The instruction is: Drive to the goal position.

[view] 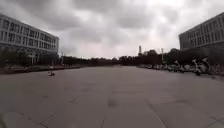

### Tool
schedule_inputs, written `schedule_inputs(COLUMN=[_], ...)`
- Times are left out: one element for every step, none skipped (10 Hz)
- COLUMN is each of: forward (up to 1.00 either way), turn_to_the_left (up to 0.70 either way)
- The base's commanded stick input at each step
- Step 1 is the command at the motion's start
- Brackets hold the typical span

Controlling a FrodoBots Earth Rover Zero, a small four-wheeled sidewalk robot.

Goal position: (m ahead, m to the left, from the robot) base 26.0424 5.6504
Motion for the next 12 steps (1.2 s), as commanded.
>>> schedule_inputs(forward=[0.70,0.70,0.70,0.70,0.70,0.70,0.70,0.70,0.70,0.70,0.70,0.70], turn_to_the_left=[0.00,0.00,0.00,0.00,0.00,0.00,0.00,0.00,0.00,0.00,0.00,0.00])
